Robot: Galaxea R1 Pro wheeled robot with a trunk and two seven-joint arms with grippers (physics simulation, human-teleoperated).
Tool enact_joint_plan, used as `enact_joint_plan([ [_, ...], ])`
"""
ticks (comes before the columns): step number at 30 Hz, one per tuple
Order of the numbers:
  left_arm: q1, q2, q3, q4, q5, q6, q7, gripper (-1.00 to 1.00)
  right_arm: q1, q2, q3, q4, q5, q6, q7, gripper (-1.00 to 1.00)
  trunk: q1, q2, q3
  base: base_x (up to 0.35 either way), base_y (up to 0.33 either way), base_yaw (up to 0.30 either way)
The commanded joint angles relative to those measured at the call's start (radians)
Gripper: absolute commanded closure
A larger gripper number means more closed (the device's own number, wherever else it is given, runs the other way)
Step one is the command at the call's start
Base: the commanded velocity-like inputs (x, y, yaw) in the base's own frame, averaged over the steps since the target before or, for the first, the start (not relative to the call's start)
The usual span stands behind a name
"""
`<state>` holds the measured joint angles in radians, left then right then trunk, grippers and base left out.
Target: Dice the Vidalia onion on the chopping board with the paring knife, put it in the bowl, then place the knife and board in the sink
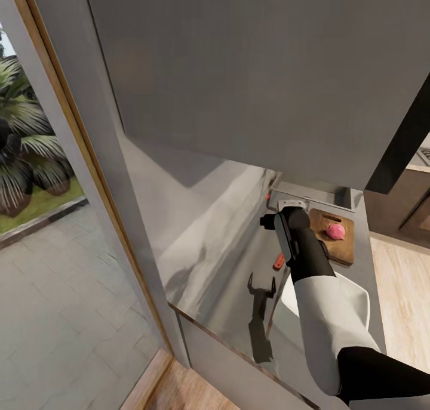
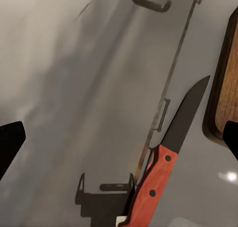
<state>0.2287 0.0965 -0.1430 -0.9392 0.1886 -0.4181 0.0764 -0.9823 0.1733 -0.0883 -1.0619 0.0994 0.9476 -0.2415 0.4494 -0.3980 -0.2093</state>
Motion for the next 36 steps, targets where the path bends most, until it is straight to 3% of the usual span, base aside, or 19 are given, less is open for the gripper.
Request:
enact_joint_plan([
  [1,0.0,0.002,-0.006,-0.001,0.005,-0.002,0.008,-1.0,-0.001,0.001,-0.002,0.0,0.01,0.005,0.005,-1.0,0.001,-0.002,-0.002,0.0,0.0,0.0],
  [36,0.0,0.002,-0.006,0.002,0.005,-0.002,0.008,-1.0,-0.001,0.001,-0.004,0.003,0.009,0.006,0.005,-1.0,0.001,-0.002,-0.002,0.0,0.0,0.0],
])
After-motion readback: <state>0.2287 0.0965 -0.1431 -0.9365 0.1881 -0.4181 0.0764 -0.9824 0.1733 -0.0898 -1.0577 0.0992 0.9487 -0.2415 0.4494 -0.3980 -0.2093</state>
